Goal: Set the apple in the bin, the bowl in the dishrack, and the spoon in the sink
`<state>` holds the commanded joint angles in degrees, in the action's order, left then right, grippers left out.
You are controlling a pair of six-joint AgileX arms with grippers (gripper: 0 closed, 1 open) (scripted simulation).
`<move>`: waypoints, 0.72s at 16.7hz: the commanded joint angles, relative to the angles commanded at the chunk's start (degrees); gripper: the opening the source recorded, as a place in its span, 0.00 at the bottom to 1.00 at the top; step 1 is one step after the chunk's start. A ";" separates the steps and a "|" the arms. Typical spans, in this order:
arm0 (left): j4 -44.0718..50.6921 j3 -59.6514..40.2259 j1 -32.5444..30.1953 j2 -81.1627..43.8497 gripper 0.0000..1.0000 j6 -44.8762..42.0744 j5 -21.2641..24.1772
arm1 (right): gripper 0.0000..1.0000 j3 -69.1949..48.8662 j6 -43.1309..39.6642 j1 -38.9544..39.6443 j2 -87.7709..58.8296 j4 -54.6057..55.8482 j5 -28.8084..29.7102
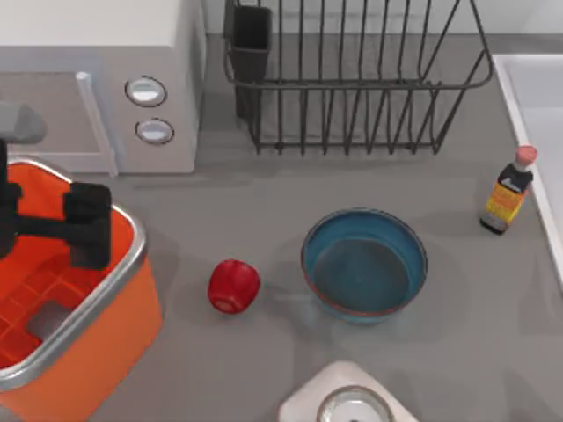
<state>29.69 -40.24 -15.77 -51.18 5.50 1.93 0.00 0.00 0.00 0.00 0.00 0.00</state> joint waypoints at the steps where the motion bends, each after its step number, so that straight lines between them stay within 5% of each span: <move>1: 2.99 -4.76 -1.74 -6.38 1.00 0.88 0.36 | 1.00 0.00 0.00 0.00 0.00 0.00 0.00; 7: 19.97 -30.47 -11.43 -42.03 1.00 5.30 2.22 | 1.00 0.00 0.00 0.00 0.00 0.00 0.00; 12: 30.08 -43.23 -16.69 -59.63 1.00 7.19 2.80 | 1.00 0.00 0.00 0.00 0.00 0.00 0.00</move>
<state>59.76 -83.46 -32.46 -110.81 12.69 4.73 0.00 0.00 0.00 0.00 0.00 0.00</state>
